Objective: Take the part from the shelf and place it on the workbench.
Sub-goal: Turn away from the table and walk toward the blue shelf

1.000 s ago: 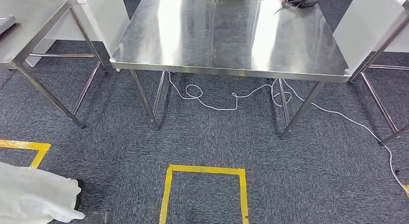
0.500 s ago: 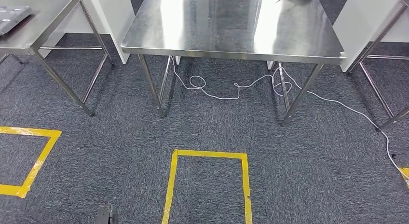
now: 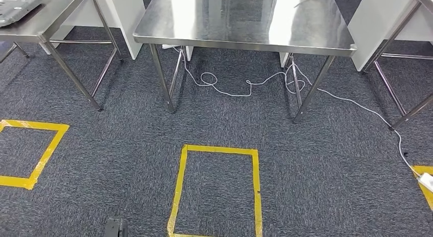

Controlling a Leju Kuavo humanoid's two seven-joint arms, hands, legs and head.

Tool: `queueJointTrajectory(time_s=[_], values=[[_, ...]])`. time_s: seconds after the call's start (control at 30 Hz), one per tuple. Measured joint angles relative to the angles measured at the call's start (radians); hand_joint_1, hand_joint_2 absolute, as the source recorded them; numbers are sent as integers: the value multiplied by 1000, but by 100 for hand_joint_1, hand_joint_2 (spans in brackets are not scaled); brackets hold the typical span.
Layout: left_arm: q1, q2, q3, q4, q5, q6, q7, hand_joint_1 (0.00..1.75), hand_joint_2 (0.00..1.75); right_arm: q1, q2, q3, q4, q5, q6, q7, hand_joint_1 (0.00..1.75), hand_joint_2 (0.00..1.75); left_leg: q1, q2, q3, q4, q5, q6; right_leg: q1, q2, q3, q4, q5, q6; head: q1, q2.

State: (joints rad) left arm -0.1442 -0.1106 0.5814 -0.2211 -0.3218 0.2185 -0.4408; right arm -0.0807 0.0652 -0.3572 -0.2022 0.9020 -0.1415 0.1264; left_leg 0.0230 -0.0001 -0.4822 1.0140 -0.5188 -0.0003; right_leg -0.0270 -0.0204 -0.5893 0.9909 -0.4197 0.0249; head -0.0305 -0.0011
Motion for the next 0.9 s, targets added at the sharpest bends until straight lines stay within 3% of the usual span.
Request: queueJointTrajectory(time_s=[0.07,0.1,0.13,0.2,0.23,0.27,0.3,0.33,0.4,0.47,0.5,0.57,0.6,0.63,0.67,0.73,0.77,0.8,0.83,0.9], values=[[-1,0,0,0,-1,0,0,0,0,-1,-1,-6,0,-1,2,-1,0,175,-7,2,-7,-18,12,17,0,-2,-5,-3,14,15,1,0],[-2,-1,0,0,-2,0,0,0,0,-1,-3,-9,1,-1,4,-1,0,175,-9,4,-16,-25,26,27,0,0,-12,5,5,17,2,0],[-4,-2,-1,0,-2,0,0,0,0,0,-4,-11,2,-1,8,0,0,175,-9,5,-28,-32,41,38,1,3,-25,27,-21,13,4,0],[-8,-2,-1,0,-4,0,1,0,0,2,-7,-15,2,0,19,0,0,175,-14,7,-59,-37,70,52,1,9,-60,126,-114,-4,10,0],[-9,-2,-2,-1,-5,-1,1,0,0,2,-8,-16,3,2,25,0,0,175,-17,7,-77,-36,85,55,0,10,-75,189,-153,-8,13,0],[-10,-2,-2,-1,-6,-1,1,0,0,3,-9,-17,3,3,29,0,0,175,-21,8,-96,-36,100,55,0,11,-83,245,-172,-4,14,0],[-10,-2,-3,-1,-7,-2,1,0,0,3,-10,-17,3,4,32,0,0,175,-24,9,-114,-35,115,54,0,12,-78,279,-166,5,15,0],[-11,-2,-4,-1,-8,-2,1,0,0,3,-11,-18,3,5,34,0,0,175,-26,9,-132,-34,130,51,0,13,-58,281,-142,17,16,0],[-12,-2,-5,-1,-10,-3,1,0,0,1,-12,-19,3,5,36,1,0,175,-30,9,-163,-31,159,44,-1,14,35,184,-102,29,16,0],[-15,-2,-6,-1,-11,-3,1,0,0,-1,-12,-19,3,5,39,1,0,175,-33,9,-184,-28,185,34,6,18,141,26,-121,16,13,0],[-16,-1,-6,-1,-12,-3,1,0,0,-2,-11,-20,3,4,40,2,0,175,-33,9,-188,-28,194,29,12,20,169,-25,-135,6,11,0],[-16,-2,-6,-1,-12,-3,1,0,0,0,-11,-21,4,4,41,5,0,175,-24,10,-192,-33,208,17,16,19,167,-50,-133,-18,7,0],[-14,-2,-6,-1,-13,-3,2,0,0,2,-12,-21,5,4,42,6,0,175,-18,9,-197,-26,194,11,15,17,161,-52,-123,-31,8,0],[-11,-2,-6,0,-13,-3,2,0,0,4,-13,-22,5,3,42,8,0,175,-14,7,-206,-5,157,4,13,14,152,-53,-111,-45,8,0],[-9,-3,-6,0,-13,-2,3,0,0,5,-14,-22,5,3,42,9,0,175,-11,6,-217,36,101,-1,11,13,141,-53,-97,-55,9,0],[-9,-4,-6,0,-14,-2,4,0,0,7,-16,-22,5,2,43,10,0,175,-8,6,-242,168,-19,-11,14,11,118,-51,-73,-64,7,0],[-9,-4,-6,0,-14,-2,4,0,0,8,-16,-22,6,2,44,10,0,175,-8,6,-249,235,-45,-14,16,12,106,-49,-62,-62,7,0],[-10,-4,-6,0,-14,-2,4,0,0,9,-15,-22,6,3,45,10,0,175,-7,6,-245,280,-45,-15,17,12,94,-46,-52,-60,7,0],[-10,-4,-7,0,-14,-2,4,0,0,10,-14,-22,6,3,47,11,0,175,-7,6,-226,291,-27,-14,18,12,80,-41,-44,-56,7,0],[-11,-3,-7,0,-15,-3,4,0,0,11,-13,-22,6,4,50,12,0,175,-9,4,-132,196,16,-2,19,12,60,-31,-35,-50,7,0]])
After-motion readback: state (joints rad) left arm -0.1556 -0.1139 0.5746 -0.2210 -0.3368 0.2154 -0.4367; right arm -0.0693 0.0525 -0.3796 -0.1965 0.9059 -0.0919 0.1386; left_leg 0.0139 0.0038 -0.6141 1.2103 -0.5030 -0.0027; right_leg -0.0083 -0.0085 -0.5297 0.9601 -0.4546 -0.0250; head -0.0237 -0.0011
